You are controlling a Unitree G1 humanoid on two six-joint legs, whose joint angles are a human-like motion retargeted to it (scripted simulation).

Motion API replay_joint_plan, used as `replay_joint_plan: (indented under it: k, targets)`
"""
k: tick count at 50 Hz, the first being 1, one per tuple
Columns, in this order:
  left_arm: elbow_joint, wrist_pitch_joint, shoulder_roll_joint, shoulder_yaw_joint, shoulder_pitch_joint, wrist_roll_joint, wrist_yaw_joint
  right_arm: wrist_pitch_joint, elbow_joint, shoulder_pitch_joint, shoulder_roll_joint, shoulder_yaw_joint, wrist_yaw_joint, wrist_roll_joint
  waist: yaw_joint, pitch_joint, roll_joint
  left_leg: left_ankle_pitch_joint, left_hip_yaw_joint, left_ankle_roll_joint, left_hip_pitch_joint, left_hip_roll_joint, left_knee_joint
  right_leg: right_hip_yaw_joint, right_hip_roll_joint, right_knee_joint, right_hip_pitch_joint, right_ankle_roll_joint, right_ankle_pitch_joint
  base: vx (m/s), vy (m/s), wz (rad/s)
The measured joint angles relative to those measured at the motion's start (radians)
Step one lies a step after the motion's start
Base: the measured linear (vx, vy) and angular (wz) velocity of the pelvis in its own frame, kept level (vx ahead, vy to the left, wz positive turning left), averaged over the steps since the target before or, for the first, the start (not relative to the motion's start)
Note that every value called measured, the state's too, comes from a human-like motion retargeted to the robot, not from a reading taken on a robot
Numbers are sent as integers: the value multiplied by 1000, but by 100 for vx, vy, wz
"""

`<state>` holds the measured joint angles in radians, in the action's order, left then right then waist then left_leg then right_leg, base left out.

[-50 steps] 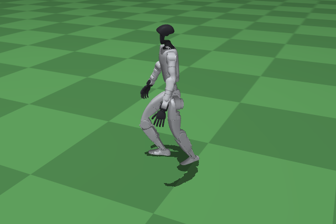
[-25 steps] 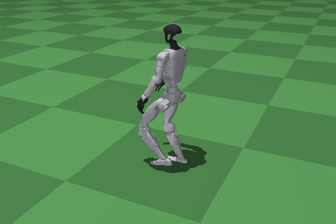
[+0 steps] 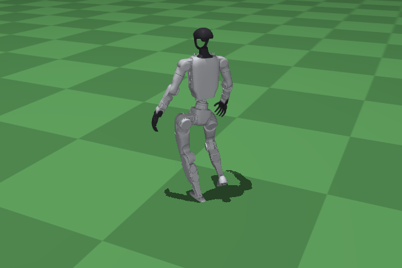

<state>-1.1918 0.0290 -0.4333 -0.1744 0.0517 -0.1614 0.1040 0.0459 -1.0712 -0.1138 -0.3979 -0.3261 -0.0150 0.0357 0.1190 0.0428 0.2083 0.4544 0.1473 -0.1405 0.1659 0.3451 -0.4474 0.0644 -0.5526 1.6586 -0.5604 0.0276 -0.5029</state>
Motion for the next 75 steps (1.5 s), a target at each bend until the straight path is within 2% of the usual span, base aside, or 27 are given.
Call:
replay_joint_plan:
  k: [2,6,8,10,12,13,14,15,18,20,24,27,29,33,38,40,42,45,48,53,60,62,65,67,70,72,75]
  targets:
    - [19,9,0,-18,39,-8,-11,4,3,17,4,2,-3,14,36,-9,-13,41,8,17,-59,-21,-30,35,-9,-97,-66,-11,-86,73,-22,-74]
    - [91,42,-25,-38,149,-34,-42,8,1,33,10,11,-4,44,29,-38,-115,137,40,53,-188,-168,-48,176,149,-482,-107,7,-154,75,-28,-96]
    - [136,63,-37,-42,187,-37,-54,10,-5,52,16,13,-4,52,28,-33,-130,178,71,70,-202,-206,-116,201,194,-629,-137,36,-182,67,-28,-68]
    - [189,76,-53,-37,225,-50,-68,13,-13,62,27,18,2,56,4,-11,-193,235,111,98,-174,-319,-237,267,315,-802,-105,20,-160,71,-27,-74]
    - [218,90,-43,-22,233,-68,-77,14,-20,85,35,11,5,54,-2,-1,-199,226,103,117,-170,-368,-375,257,336,-736,-106,-2,-139,70,-22,-58]
    - [231,95,-37,-14,232,-82,-82,16,-22,95,39,7,6,53,-5,1,-206,204,94,130,-164,-403,-462,253,357,-699,-98,-21,-130,69,-22,-59]
    - [246,96,-31,-5,223,-99,-84,18,-19,100,39,0,9,52,-13,-8,-255,143,75,164,-139,-502,-598,280,434,-708,-62,-53,-110,67,-24,-73]
    - [261,97,-25,4,212,-119,-86,20,-14,103,36,-10,12,51,-23,-23,-326,64,49,209,-105,-634,-759,323,538,-740,-13,-91,-84,63,-23,-90]
    - [260,86,20,-8,183,-116,-70,22,14,93,21,-20,14,42,-69,-61,-432,-210,-57,263,2,-820,-1053,333,730,-791,76,-165,-71,61,-17,-93]
    - [231,70,57,-29,167,-95,-46,23,33,69,5,-28,7,31,-100,-81,-457,-219,-92,230,73,-883,-1173,309,802,-824,138,-183,-81,61,-11,-80]
    - [126,36,130,-72,106,-31,-14,26,71,5,-21,-35,-18,12,-161,-101,-435,41,-67,114,207,-878,-1188,229,825,-864,274,-169,-130,58,-1,-69]
    - [51,21,168,-85,34,-1,-3,28,101,-36,-37,-30,-26,17,-194,-107,-389,183,-22,85,276,-778,-1010,167,774,-855,356,-147,-181,57,9,-68]
    - [16,11,184,-83,-15,5,1,30,117,-58,-44,-29,-29,25,-204,-105,-347,215,-9,98,309,-676,-826,134,720,-838,386,-128,-214,57,13,-48]
    - [-24,-5,198,-74,-85,16,-11,24,121,-92,-43,-33,-40,35,-190,-74,-245,165,-31,130,345,-441,-448,92,596,-789,379,-95,-282,53,15,-2]
    - [-57,-21,191,-39,-82,12,-60,10,54,-82,6,-46,-51,21,-197,-57,-193,131,-43,91,324,-350,-417,85,503,-643,360,-96,-344,45,17,-18]
    - [-62,-25,186,-27,-65,1,-80,-2,19,-55,25,-54,-43,12,-189,-60,-169,168,-31,62,315,-311,-469,96,435,-514,351,-63,-313,45,16,14]
    - [-69,-29,164,-15,-17,-20,-102,-13,-27,-48,47,-62,-21,6,-156,-73,-85,144,7,22,232,-193,-353,94,257,-334,302,-12,-216,40,16,31]
    - [-67,-28,125,-12,48,-30,-131,-24,-76,-24,67,-68,3,5,-119,-79,-36,122,26,-12,151,-110,-236,92,66,-122,192,-3,-75,35,14,11]
    - [-62,-24,82,-13,100,-20,-167,-26,-98,6,75,-69,1,-2,-82,-85,-20,115,39,-19,74,-76,-159,112,-73,-35,98,-23,-63,35,7,-14]
    - [-38,-11,20,-1,148,13,-238,-17,-104,45,85,-58,-17,-26,-62,-91,8,115,120,-11,-61,-56,-45,271,-255,-128,-1,-43,-161,34,-6,-95]
    - [-30,8,3,49,121,60,-286,9,-103,66,89,-19,-36,-55,-133,-79,81,82,339,7,-234,-10,115,573,-343,-323,45,-51,-243,29,-15,-214]
    - [-55,6,21,67,92,70,-275,16,-112,64,87,-5,-34,-62,-140,-78,88,84,383,27,-235,-43,33,564,-289,-368,73,-58,-292,28,-11,-249]
    - [-115,1,62,103,48,84,-240,20,-135,37,81,8,-19,-66,-176,-99,0,105,398,102,-159,-275,-355,557,-40,-488,171,-76,-308,26,-4,-325]
    - [-153,-5,94,111,29,88,-215,13,-139,7,65,14,-7,-59,-189,-109,-73,100,375,93,-97,-483,-661,534,145,-568,213,-96,-302,19,7,-344]
    - [-190,-10,153,107,15,94,-195,-5,-125,-53,23,-1,-2,-44,-247,-139,-221,45,137,149,12,-650,-995,426,496,-728,263,-128,-220,7,24,-453]
    - [-191,-13,187,100,11,101,-204,-10,-88,-87,-1,-26,-9,-46,-281,-165,-249,21,-27,182,45,-572,-1089,282,626,-750,246,-125,-158,-10,45,-491]
    - [-175,-16,212,87,26,130,-241,-7,-7,-125,-16,-76,-15,-64,-314,-196,-246,24,-251,225,29,-374,-1125,67,763,-713,182,-97,-78,-28,49,-461]
